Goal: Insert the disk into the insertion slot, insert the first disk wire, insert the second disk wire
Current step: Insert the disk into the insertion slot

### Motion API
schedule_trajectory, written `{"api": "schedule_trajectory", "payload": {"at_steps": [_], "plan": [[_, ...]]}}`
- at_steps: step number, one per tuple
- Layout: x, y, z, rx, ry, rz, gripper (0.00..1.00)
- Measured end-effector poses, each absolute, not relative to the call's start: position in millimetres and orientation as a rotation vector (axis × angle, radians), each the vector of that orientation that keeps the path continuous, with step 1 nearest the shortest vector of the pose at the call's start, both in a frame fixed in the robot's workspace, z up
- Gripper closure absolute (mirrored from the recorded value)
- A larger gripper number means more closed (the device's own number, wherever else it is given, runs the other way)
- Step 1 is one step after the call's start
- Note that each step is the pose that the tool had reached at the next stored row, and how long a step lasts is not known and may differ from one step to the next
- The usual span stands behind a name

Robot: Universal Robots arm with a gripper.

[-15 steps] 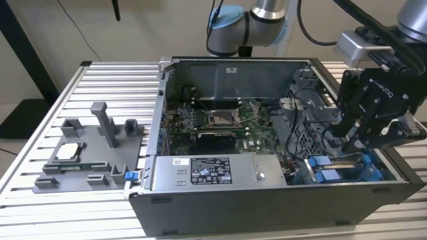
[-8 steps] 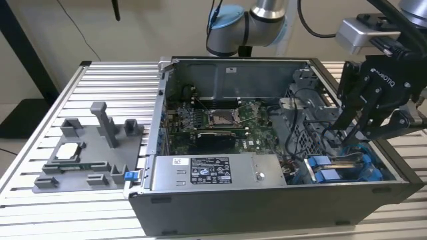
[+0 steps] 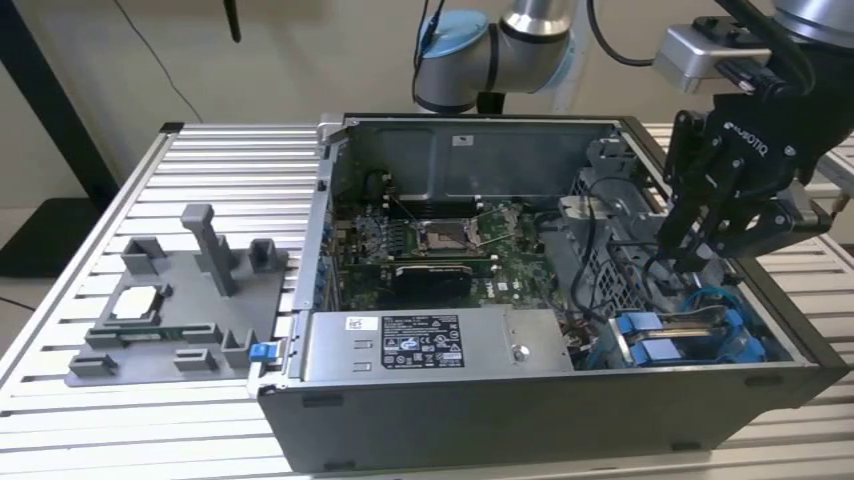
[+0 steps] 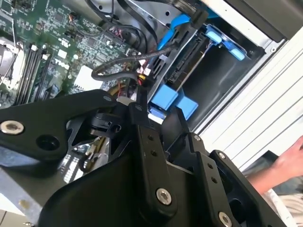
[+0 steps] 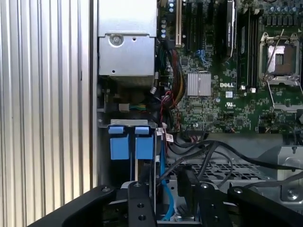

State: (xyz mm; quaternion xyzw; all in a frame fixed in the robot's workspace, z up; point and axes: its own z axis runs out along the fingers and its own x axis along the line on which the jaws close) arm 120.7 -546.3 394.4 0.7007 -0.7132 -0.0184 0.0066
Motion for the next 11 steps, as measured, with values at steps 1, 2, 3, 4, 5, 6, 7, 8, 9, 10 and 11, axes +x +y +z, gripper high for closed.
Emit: {"api": "schedule_trajectory", "payload": {"at_steps": [1,2,3,4,5,6,7,8,9,10,11], "plan": [[120.7,-545.6,394.1,2.194,-2.233,-0.057,0.00],[120.7,-545.0,393.8,2.197,-2.236,-0.057,0.00],[120.7,-544.4,393.5,2.199,-2.238,-0.059,0.00],[120.7,-543.7,393.2,2.203,-2.242,-0.061,0.00],[120.7,-542.8,392.9,2.205,-2.244,-0.062,0.00],[120.7,-541.7,392.6,2.208,-2.246,-0.064,0.00],[120.7,-540.7,392.4,2.210,-2.248,-0.065,0.00],[120.7,-539.9,392.0,2.212,-2.250,-0.066,0.00],[120.7,-539.6,391.4,2.214,-2.252,-0.067,0.00],[120.7,-539.5,390.8,2.216,-2.254,-0.068,0.00],[120.7,-539.5,390.3,2.218,-2.256,-0.070,0.00]]}}
